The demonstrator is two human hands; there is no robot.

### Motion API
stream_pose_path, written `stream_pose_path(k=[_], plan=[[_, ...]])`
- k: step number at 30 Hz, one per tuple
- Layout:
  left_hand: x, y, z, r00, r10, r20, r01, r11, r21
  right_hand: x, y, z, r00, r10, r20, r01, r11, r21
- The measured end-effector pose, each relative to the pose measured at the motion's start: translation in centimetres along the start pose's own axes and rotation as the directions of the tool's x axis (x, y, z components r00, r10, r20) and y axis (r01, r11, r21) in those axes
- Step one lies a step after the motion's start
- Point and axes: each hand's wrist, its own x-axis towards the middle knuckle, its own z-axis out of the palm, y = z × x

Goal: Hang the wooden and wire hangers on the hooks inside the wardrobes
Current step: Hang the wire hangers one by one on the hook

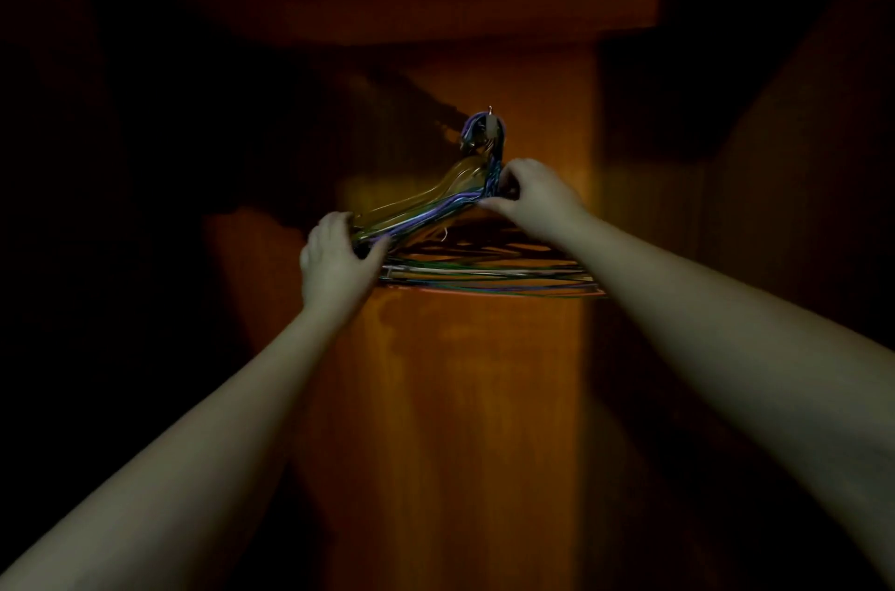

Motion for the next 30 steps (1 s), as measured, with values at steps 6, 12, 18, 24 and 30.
stream_pose_path(k=[6, 12, 18, 24, 30], plan=[[2.5, 0.8, -0.2, 0.949, 0.142, 0.281, -0.174, 0.980, 0.093, -3.0, 5.1, -0.8, 0.995, 0.044, 0.087, -0.034, 0.994, -0.107], [3.2, 1.0, 0.3, 0.931, 0.079, 0.358, -0.154, 0.971, 0.185, -3.3, 8.8, -0.3, 0.953, 0.202, 0.224, -0.151, 0.962, -0.227], [2.6, 1.4, 0.8, 0.925, 0.061, 0.376, -0.133, 0.977, 0.167, -2.8, 9.1, 0.5, 0.957, 0.222, 0.189, -0.176, 0.956, -0.234], [2.2, 1.8, 0.0, 0.900, 0.089, 0.426, -0.129, 0.990, 0.064, -2.9, 9.3, -0.3, 0.951, 0.193, 0.240, -0.149, 0.970, -0.192], [2.3, 1.5, -0.4, 0.910, 0.052, 0.411, -0.077, 0.996, 0.046, -3.3, 9.0, -0.8, 0.943, 0.199, 0.267, -0.159, 0.973, -0.165]])
